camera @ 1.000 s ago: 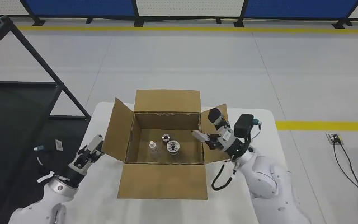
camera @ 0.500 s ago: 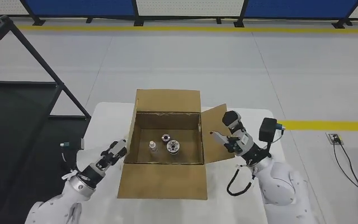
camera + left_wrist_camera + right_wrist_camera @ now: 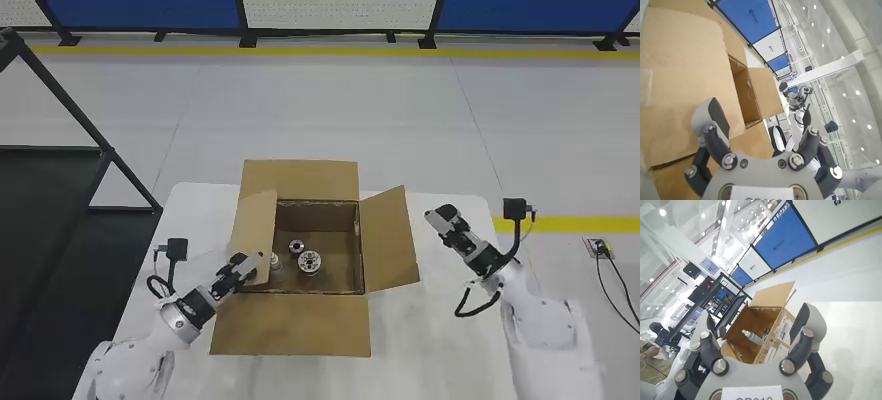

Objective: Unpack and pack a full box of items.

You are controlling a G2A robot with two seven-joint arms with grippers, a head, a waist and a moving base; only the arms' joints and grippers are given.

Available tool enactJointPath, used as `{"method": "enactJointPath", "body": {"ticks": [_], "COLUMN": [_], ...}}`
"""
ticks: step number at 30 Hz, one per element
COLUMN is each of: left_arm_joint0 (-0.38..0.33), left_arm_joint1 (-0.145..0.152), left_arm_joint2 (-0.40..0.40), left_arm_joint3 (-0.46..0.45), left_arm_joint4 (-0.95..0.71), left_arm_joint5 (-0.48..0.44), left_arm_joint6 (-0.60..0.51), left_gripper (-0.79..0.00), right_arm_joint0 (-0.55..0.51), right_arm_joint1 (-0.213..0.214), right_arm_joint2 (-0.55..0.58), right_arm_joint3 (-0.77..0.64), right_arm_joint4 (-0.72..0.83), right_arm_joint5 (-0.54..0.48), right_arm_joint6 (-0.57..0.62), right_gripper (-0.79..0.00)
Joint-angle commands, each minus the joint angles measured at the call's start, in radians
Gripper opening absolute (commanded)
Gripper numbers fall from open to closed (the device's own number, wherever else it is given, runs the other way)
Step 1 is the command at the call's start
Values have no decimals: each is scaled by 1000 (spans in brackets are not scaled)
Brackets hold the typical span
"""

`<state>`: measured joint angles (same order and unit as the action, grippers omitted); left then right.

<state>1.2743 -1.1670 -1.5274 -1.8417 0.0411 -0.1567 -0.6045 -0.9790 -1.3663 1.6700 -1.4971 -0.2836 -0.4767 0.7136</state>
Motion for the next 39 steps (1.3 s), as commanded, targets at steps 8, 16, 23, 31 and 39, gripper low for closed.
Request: {"method": "enactJointPath", "body": {"ticks": [8, 16, 23, 31, 39], "left_arm_joint0": [-29, -42, -55, -55, -57], "left_arm_joint1": [0, 2, 3, 6, 7], "left_arm_joint2": [41, 55, 59, 49, 56], "left_arm_joint3": [45, 77, 104, 121, 136], "left_arm_joint4": [21, 24, 17, 7, 8], "left_arm_joint5": [8, 11, 14, 17, 22], "left_arm_joint6": [1, 8, 27, 36, 46], "left_gripper": [0, 0, 0, 0, 0], "right_arm_joint0": [78, 141, 229, 344, 429], "right_arm_joint1": [17, 18, 6, -23, -49], "right_arm_joint2": [-78, -172, -304, -462, -558], "right_arm_joint3": [106, 162, 254, 414, 563], "right_arm_joint4": [143, 277, 357, 342, 324], "right_arm_joint5": [-58, -157, -182, -187, -194], "right_arm_joint6": [212, 245, 269, 217, 164], "right_gripper": [0, 0, 0, 0, 0]}}
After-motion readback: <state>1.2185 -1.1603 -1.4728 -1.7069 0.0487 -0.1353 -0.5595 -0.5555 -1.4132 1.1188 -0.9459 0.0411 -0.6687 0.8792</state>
